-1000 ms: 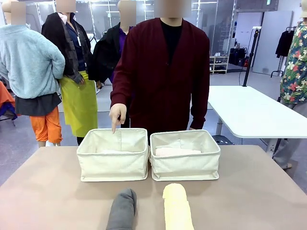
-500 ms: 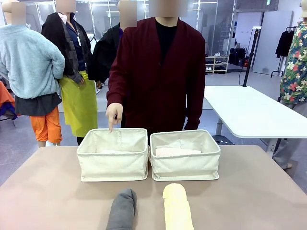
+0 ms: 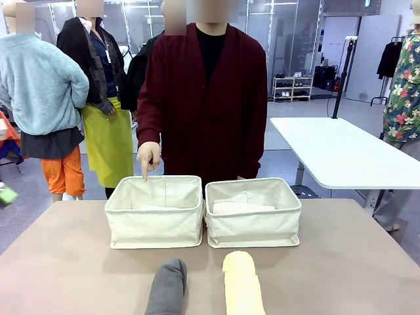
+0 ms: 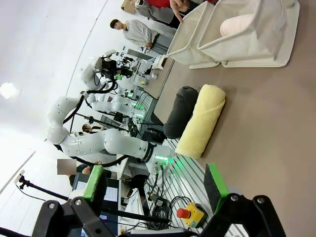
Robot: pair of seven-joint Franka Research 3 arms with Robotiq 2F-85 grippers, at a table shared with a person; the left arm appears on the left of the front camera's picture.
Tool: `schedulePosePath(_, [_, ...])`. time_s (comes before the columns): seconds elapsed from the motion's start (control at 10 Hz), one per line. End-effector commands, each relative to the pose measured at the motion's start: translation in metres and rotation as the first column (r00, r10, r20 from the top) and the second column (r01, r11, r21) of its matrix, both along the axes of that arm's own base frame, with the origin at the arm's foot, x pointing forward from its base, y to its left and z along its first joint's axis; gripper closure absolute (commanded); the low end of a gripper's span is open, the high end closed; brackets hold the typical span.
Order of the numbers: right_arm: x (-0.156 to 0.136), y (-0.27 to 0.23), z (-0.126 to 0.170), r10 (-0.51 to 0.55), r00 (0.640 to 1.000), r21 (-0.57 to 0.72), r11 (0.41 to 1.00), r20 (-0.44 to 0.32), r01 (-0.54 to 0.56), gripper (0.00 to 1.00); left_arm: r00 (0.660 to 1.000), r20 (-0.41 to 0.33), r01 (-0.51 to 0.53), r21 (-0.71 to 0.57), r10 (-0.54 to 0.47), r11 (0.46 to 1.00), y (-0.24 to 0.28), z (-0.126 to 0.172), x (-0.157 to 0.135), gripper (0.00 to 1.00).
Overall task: Divide the towels into two baskets.
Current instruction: Pick up one hotel-folded towel from the bottom of the table and place it in the Fabric basket indicated by the person.
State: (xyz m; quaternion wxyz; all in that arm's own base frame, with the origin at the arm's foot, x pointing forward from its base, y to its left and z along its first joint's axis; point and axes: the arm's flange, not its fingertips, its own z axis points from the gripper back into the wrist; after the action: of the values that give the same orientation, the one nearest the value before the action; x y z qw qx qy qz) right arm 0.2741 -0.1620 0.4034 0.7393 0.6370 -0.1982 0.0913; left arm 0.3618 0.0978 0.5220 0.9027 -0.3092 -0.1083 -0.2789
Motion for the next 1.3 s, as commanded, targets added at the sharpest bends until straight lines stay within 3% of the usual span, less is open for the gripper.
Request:
schedulePosePath(0.0, [-0.006, 0.002, 0.000, 0.009, 1.000, -0.003, 1.000, 0.012, -0.009, 0.00, 0.996, -0.092, -0.010, 0.121, 0.022, 0.993, -0.054, 0.015, 0.007, 0.00])
schedulePosePath(0.1, [-0.006, 0.002, 0.000, 0.009, 1.000, -0.003, 1.000, 0.012, -0.009, 0.00, 0.991, -0.124, -0.018, 0.191, 0.042, 0.981, -0.078, 0.019, 0.008, 0.00])
schedulePosePath(0.3, [-0.006, 0.002, 0.000, 0.009, 1.000, -0.003, 1.000, 0.012, -0.009, 0.00, 0.968, -0.206, -0.115, 0.155, 0.146, 0.981, -0.141, 0.003, 0.002, 0.00])
schedulePosePath(0.5, [-0.006, 0.002, 0.000, 0.009, 1.000, -0.003, 1.000, 0.012, -0.009, 0.00, 0.978, -0.167, -0.085, 0.239, 0.127, 0.967, -0.192, -0.029, -0.025, 0.00])
schedulePosePath(0.6, [-0.006, 0.002, 0.000, 0.009, 1.000, -0.003, 1.000, 0.012, -0.009, 0.00, 0.976, -0.154, -0.108, 0.265, 0.153, 0.958, -0.208, -0.041, -0.040, 0.00])
schedulePosePath(0.8, [-0.006, 0.002, 0.000, 0.009, 1.000, -0.003, 1.000, 0.012, -0.009, 0.00, 0.975, -0.053, -0.195, 0.258, 0.215, 0.946, -0.228, -0.048, -0.061, 0.00])
schedulePosePath(0.9, [-0.006, 0.002, 0.000, 0.009, 1.000, -0.003, 1.000, 0.012, -0.009, 0.00, 0.978, -0.075, -0.173, 0.219, 0.193, 0.960, -0.229, -0.045, -0.065, 0.00])
schedulePosePath(1.0, [-0.006, 0.002, 0.000, 0.009, 1.000, -0.003, 1.000, 0.012, -0.009, 0.00, 0.980, -0.121, -0.120, 0.277, 0.158, 0.953, -0.222, -0.048, -0.047, 0.00])
schedulePosePath(1.2, [-0.006, 0.002, 0.000, 0.009, 1.000, -0.003, 1.000, 0.012, -0.009, 0.00, 0.980, -0.121, -0.120, 0.277, 0.158, 0.953, -0.222, -0.048, -0.047, 0.00])
